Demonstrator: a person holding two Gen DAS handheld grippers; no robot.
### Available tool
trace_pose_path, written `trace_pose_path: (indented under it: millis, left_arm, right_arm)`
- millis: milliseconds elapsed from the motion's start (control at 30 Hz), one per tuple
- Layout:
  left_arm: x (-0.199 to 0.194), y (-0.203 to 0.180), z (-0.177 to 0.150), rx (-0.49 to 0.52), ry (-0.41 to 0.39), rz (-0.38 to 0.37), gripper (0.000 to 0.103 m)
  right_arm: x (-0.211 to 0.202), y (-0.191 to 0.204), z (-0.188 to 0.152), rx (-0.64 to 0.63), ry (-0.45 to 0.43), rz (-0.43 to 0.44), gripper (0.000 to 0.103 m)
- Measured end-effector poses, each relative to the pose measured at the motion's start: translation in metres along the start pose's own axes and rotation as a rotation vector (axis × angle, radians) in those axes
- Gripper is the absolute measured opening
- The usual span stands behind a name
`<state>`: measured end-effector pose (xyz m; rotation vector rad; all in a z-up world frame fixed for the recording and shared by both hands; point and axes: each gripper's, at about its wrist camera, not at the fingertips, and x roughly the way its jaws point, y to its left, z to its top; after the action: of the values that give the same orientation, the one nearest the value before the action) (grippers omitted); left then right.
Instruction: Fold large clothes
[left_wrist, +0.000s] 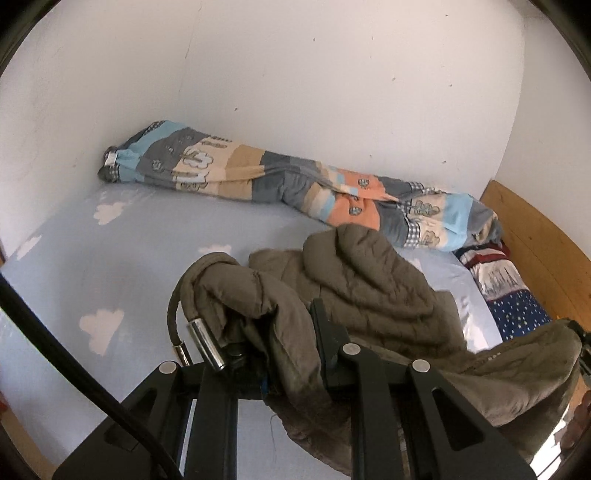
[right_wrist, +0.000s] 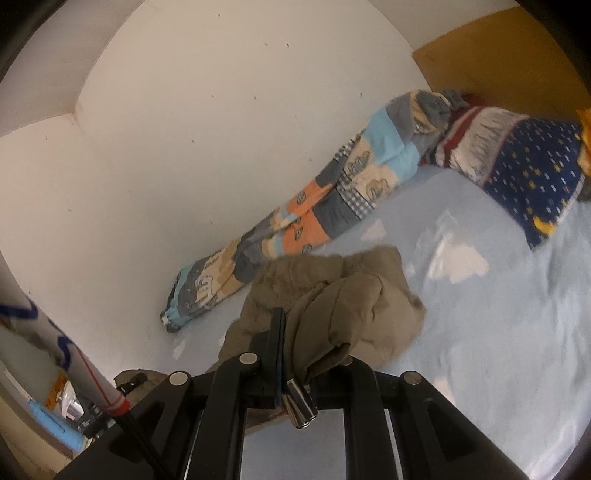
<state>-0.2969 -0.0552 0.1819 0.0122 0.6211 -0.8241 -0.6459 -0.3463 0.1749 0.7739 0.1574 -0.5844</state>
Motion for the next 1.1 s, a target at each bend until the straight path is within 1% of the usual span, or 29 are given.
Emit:
trace_pose_path:
  millis: [100,200,333,367,400,467,500,600,700,733,833,900,1000,1100]
  left_arm:
    - [0.019,-0.004,0.019,-0.017,0.010,-0.003,0.020]
    - [0.043,-0.002,0.041,-0.042,0.024,-0.023,0.023]
    - [0.087,0.001,0.066,-0.069,0.076,-0.031,0.025]
    - [0.099,0.003,0.074,-0.080,0.096,-0.038,0.027]
    - [0.110,0.005,0.081,-0.103,0.120,-0.051,0.031]
    - [0.130,0.013,0.096,-0.177,0.165,-0.092,0.037]
    - [0.136,0.017,0.101,-0.201,0.171,-0.110,0.041]
    - [0.154,0.029,0.115,-0.278,0.187,-0.172,0.044]
    - [0.161,0.040,0.126,-0.318,0.153,-0.212,0.046]
    - [0.162,0.044,0.129,-0.323,0.139,-0.213,0.047]
    - [0.156,0.057,0.140,-0.314,0.075,-0.160,0.052]
    - [0.152,0.061,0.142,-0.291,0.054,-0.132,0.055]
    - [0.158,0.059,0.138,-0.244,0.077,-0.138,0.056]
    - [0.176,0.037,0.119,-0.159,0.150,-0.171,0.056]
  right_arm:
    - [0.028,-0.005,0.026,0.018,-0.002,0.002,0.010]
    - [0.060,-0.011,0.050,0.030,0.005,-0.008,0.010]
    - [0.109,-0.020,0.078,0.029,0.024,-0.028,0.010]
    - [0.117,-0.023,0.082,0.030,0.029,-0.032,0.010]
    - [0.132,-0.025,0.089,0.030,0.036,-0.042,0.010]
    - [0.155,-0.030,0.099,0.037,0.047,-0.062,0.010]
    - [0.168,-0.033,0.104,0.040,0.053,-0.076,0.010]
    - [0.202,-0.045,0.116,0.050,0.067,-0.113,0.010]
    - [0.233,-0.059,0.123,0.063,0.087,-0.153,0.010]
    - [0.242,-0.064,0.124,0.069,0.092,-0.165,0.010]
    - [0.272,-0.081,0.125,0.092,0.117,-0.205,0.010]
    - [0.292,-0.090,0.123,0.091,0.135,-0.237,0.011]
    - [0.317,-0.102,0.119,0.082,0.160,-0.288,0.011]
    - [0.336,-0.113,0.112,0.100,0.187,-0.336,0.011]
